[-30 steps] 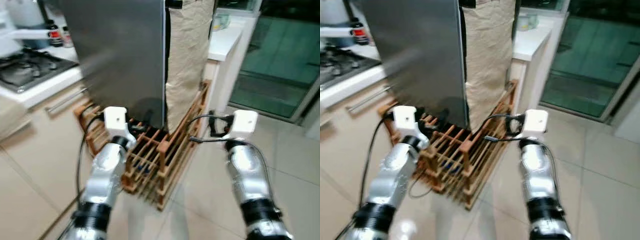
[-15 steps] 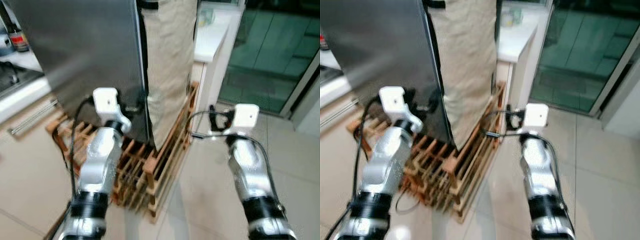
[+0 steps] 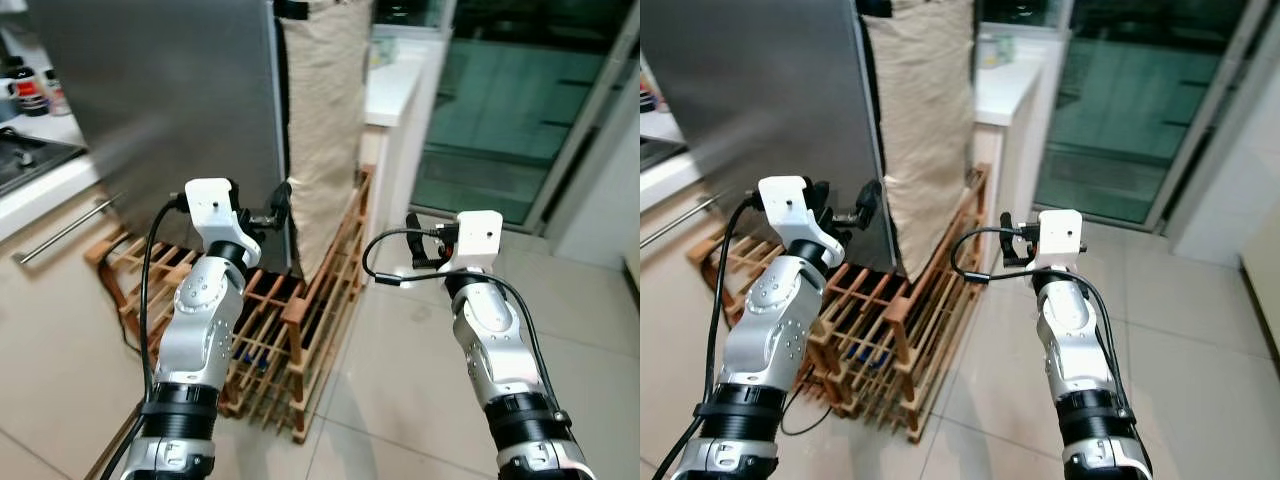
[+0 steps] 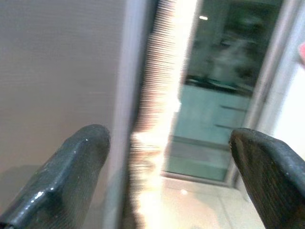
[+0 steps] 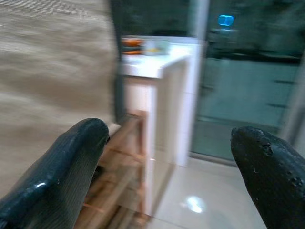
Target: Restocking fridge
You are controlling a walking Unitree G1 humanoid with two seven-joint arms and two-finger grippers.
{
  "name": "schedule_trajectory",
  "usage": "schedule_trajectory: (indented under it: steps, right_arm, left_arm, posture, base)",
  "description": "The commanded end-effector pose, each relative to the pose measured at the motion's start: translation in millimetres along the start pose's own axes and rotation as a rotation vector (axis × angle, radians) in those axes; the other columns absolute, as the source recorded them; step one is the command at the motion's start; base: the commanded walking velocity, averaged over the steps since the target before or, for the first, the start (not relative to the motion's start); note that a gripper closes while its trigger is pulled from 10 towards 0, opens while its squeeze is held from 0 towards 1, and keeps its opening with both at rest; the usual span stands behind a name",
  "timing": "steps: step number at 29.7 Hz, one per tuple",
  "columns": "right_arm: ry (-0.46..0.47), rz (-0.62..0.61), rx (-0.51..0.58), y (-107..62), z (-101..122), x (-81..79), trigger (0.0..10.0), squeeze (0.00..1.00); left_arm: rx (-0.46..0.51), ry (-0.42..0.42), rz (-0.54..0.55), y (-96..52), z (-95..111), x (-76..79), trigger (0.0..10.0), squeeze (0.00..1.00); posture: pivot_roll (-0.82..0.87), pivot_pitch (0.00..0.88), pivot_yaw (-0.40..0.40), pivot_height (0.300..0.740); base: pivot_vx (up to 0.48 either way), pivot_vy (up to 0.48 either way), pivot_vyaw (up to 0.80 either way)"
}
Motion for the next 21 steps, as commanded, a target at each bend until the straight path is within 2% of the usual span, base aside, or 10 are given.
schedule_trajectory:
  steps: [1,7,11,12,13,16,17,18,19,21]
  right_arm:
    - [0.002,-0.008,-0.001,0.9,1,2.1,10.0,0.0]
    - [0.006,-0.01,0.011,0.9,2,-0.8,10.0,0.0]
    - [0.013,-0.018,0.036,-3.0,10,0.5,10.0,0.0]
    - [0.019,-0.029,0.048,-6.9,13,3.0,10.0,0.0]
    - [0.018,-0.021,0.049,-27.7,14,9.1,10.0,0.0]
    - [0.006,-0.017,0.042,-39.9,13,13.3,10.0,0.0]
    - [-0.027,-0.014,0.034,-68.9,11,24.1,10.0,0.0]
    - [-0.027,-0.014,0.034,-68.9,11,24.1,10.0,0.0]
    - [-0.069,-0.011,0.032,-88.9,11,30.7,10.0,0.0]
    - [-0.086,-0.009,0.032,-94.6,11,32.3,10.0,0.0]
  left_arm:
    - [-0.003,0.023,0.001,4.1,2,1.4,10.0,0.0]
    - [-0.064,0.095,0.08,14.0,-7,-10.5,10.0,0.0]
    - [-0.057,0.055,0.103,1.7,-6,-21.5,10.0,0.0]
    - [-0.055,0.063,0.102,-6.1,-7,-23.9,10.0,0.0]
    - [-0.06,0.072,0.09,-37.7,-14,-32.7,10.0,0.0]
    - [-0.057,0.08,0.082,-54.6,-17,-37.8,10.0,0.0]
    - [-0.061,0.123,0.077,-90.4,-22,-46.2,10.0,0.0]
    - [-0.061,0.123,0.077,-90.4,-22,-46.2,10.0,0.0]
    - [-0.073,0.156,0.094,-109.6,-21,-48.6,10.0,0.0]
    - [-0.078,0.165,0.109,-113.3,-19,-49.5,10.0,0.0]
  posture:
    - [-0.15,0.0,0.051,0.689]
    - [-0.16,0.0,0.07,0.68]
    - [-0.17,0.0,0.087,0.68]
    - [-0.17,0.0,0.087,0.68]
    - [-0.16,0.0,0.087,0.68]
    - [-0.15,0.0,0.089,0.68]
    - [-0.15,0.0,0.079,0.68]
    - [-0.15,0.0,0.079,0.68]
    - [-0.14,0.0,0.065,0.68]
    - [-0.14,0.0,0.065,0.68]
  base:
    - [0.0,0.0,-0.58]
    - [0.0,0.0,-0.15]
    - [0.0,0.0,0.0]
    - [0.0,0.0,0.0]
    - [0.0,0.0,0.0]
    - [0.0,0.0,0.0]
    - [0.0,0.0,0.0]
    - [0.0,0.0,0.0]
    - [0.0,0.0,0.0]
    - [0.0,0.0,0.0]
Point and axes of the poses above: a point about 5 cm out from each wrist's last joint towards the gripper, its own y axis pointing out of the wrist towards the gripper, its own z axis along the axis of the wrist's last joint, x = y × z, the point moved 6 cm from there along y, pointing out of the wrist towards the gripper, and after that the axes turned 8 degrees about y, right-handed, at the moved point
